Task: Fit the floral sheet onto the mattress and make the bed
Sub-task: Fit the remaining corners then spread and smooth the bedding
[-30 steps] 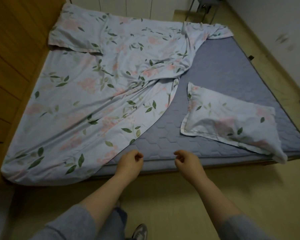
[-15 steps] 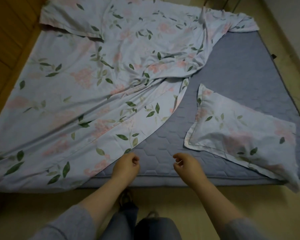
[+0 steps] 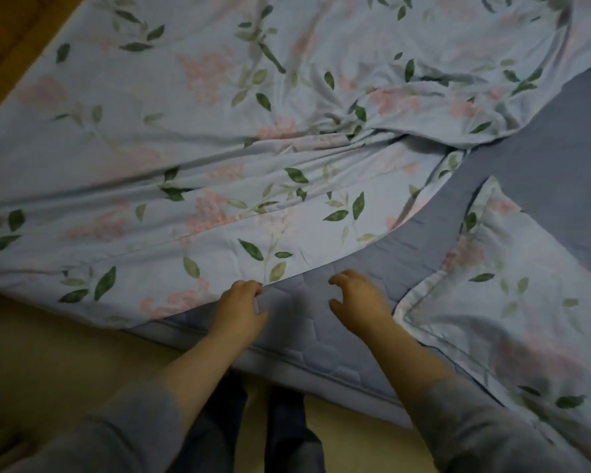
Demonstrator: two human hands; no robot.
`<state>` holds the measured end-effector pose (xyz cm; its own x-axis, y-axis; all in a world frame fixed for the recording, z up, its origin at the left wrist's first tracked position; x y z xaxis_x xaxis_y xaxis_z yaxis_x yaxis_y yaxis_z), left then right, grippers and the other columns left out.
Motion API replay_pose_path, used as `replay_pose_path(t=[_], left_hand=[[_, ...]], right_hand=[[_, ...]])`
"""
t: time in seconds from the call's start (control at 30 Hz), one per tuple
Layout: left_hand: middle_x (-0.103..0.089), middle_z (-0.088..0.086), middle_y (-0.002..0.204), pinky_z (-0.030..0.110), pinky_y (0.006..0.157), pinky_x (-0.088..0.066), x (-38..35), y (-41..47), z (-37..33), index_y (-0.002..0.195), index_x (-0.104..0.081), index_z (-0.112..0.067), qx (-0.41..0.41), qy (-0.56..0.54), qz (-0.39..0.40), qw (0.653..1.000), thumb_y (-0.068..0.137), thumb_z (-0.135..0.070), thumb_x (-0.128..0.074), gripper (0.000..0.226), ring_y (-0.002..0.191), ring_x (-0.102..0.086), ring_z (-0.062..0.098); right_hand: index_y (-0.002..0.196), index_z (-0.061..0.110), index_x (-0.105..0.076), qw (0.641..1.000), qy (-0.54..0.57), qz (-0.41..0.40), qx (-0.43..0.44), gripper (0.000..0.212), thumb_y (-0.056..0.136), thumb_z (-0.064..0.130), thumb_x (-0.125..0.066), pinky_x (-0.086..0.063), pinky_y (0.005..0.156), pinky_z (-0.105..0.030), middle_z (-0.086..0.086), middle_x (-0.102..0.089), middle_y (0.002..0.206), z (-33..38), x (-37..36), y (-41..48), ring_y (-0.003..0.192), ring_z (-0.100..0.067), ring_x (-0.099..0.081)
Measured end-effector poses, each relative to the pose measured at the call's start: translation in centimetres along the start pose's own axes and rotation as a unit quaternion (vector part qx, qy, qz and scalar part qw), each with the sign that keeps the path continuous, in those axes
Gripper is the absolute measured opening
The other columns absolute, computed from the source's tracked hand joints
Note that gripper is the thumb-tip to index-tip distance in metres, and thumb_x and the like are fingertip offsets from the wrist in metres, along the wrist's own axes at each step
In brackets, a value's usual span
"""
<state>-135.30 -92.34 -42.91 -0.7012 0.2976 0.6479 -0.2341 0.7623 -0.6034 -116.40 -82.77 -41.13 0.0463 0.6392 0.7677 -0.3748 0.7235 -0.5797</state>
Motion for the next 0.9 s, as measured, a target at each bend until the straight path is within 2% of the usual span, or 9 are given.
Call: replay_pose_path(t=[0.2, 0.27, 0.37, 0.47, 0.57, 0.63, 0.73, 0.8, 0.9], left_hand=[[-0.049, 0.011, 0.114, 0.037, 0.084, -0.042, -4.5, 5.3, 1.6, 0.11, -0.053, -0.009, -0.027, 0.069, -0.036, 0.997, 0.078, -0.02, -0.068, 0.037, 0.103, -0.048, 0.03], [-0.049, 0.009, 0.109, 0.037, 0.08, -0.042, -5.7, 6.7, 2.0, 0.104, -0.053, -0.011, -0.033, 0.117, -0.062, 0.991, 0.075, -0.017, -0.069, 0.034, 0.099, -0.049, 0.029], [-0.053, 0.009, 0.09, 0.039, 0.065, -0.044, -6.7, 8.6, 2.5, 0.086, -0.056, -0.013, -0.033, 0.171, -0.107, 0.979, 0.06, -0.015, -0.081, 0.036, 0.079, -0.055, 0.03], [-0.055, 0.009, 0.078, 0.036, 0.057, -0.045, -7.0, 10.3, 3.1, 0.076, -0.058, -0.013, -0.031, 0.205, -0.135, 0.969, 0.052, -0.016, -0.086, 0.037, 0.069, -0.056, 0.03], [-0.055, 0.011, 0.069, 0.035, 0.052, -0.043, -6.6, 11.0, 3.0, 0.066, -0.058, -0.011, -0.053, 0.222, -0.136, 0.964, 0.052, -0.007, -0.082, 0.028, 0.061, -0.056, 0.031], [-0.056, 0.015, 0.068, 0.035, 0.051, -0.042, -6.5, 11.0, 3.3, 0.065, -0.058, -0.005, -0.069, 0.203, -0.11, 0.97, 0.059, 0.002, -0.074, 0.019, 0.06, -0.055, 0.033], [-0.056, 0.018, 0.066, 0.036, 0.049, -0.043, -6.3, 10.0, 3.9, 0.066, -0.058, -0.003, -0.086, 0.17, -0.114, 0.975, 0.061, 0.008, -0.069, 0.016, 0.057, -0.056, 0.035], [-0.054, 0.013, 0.058, 0.032, 0.042, -0.041, -6.1, 8.6, 4.1, 0.058, -0.055, -0.006, -0.091, 0.177, -0.116, 0.973, 0.052, 0.009, -0.073, 0.025, 0.048, -0.053, 0.031], [-0.049, 0.009, 0.054, 0.029, 0.037, -0.038, -5.5, 5.6, 3.9, 0.053, -0.05, -0.01, -0.09, 0.164, -0.132, 0.973, 0.052, 0.005, -0.066, 0.022, 0.044, -0.051, 0.027]], right_hand=[[0.132, 0.015, -0.048, 0.997, -0.079, 0.006, 0.024, 0.042, 0.091, 0.015, -0.053, -0.042, 0.099, -0.036, -0.007, -0.046, 0.136, -1.6, -3.8, 7.6, 0.125, -0.027, -0.042], [0.136, 0.013, -0.042, 0.994, -0.102, -0.015, 0.026, 0.047, 0.09, 0.012, -0.05, -0.037, 0.105, -0.039, -0.011, -0.037, 0.143, -2.2, -5.0, 9.4, 0.135, -0.03, -0.03], [0.143, 0.013, -0.031, 0.991, -0.122, -0.052, 0.017, 0.06, 0.087, 0.008, -0.052, -0.029, 0.111, -0.044, -0.012, -0.02, 0.154, -3.1, -6.1, 11.5, 0.145, -0.034, -0.007], [0.139, 0.014, -0.04, 0.989, -0.135, -0.059, 0.011, 0.057, 0.084, 0.009, -0.056, -0.033, 0.108, -0.048, -0.013, -0.026, 0.152, -4.2, -6.9, 13.7, 0.144, -0.036, -0.012], [0.105, 0.006, -0.068, 0.984, -0.125, -0.116, 0.056, 0.031, 0.074, 0.002, -0.062, -0.05, 0.088, -0.05, -0.02, -0.056, 0.126, -4.1, -6.7, 14.9, 0.124, -0.042, -0.045], [0.079, 0.006, -0.072, 0.973, -0.148, -0.157, 0.078, 0.012, 0.068, 0.003, -0.068, -0.052, 0.076, -0.043, -0.016, -0.068, 0.096, -3.5, -6.0, 14.6, 0.1, -0.039, -0.061], [0.062, 0.01, -0.065, 0.971, -0.159, -0.159, 0.083, 0.011, 0.064, 0.002, -0.072, -0.049, 0.079, -0.041, -0.01, -0.061, 0.064, -2.7, -5.3, 12.8, 0.064, -0.033, -0.062], [0.061, 0.012, -0.065, 0.971, -0.171, -0.143, 0.089, 0.013, 0.065, 0.003, -0.073, -0.048, 0.078, -0.04, -0.008, -0.058, 0.061, -2.5, -5.2, 11.1, 0.057, -0.031, -0.059], [0.059, 0.014, -0.065, 0.97, -0.18, -0.129, 0.101, 0.012, 0.06, 0.006, -0.074, -0.047, 0.068, -0.036, -0.006, -0.057, 0.06, -2.2, -5.0, 8.0, 0.054, -0.03, -0.058]])
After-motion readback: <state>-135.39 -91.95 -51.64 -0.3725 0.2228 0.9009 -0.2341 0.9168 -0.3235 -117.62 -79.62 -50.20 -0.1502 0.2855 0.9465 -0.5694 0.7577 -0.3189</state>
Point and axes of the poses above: each hand's wrist, its own y-axis towards the middle knuckle, its own x-axis out of the back of the hand, z = x × y, the point moved 6 cm from there along y, towards the middle knuckle
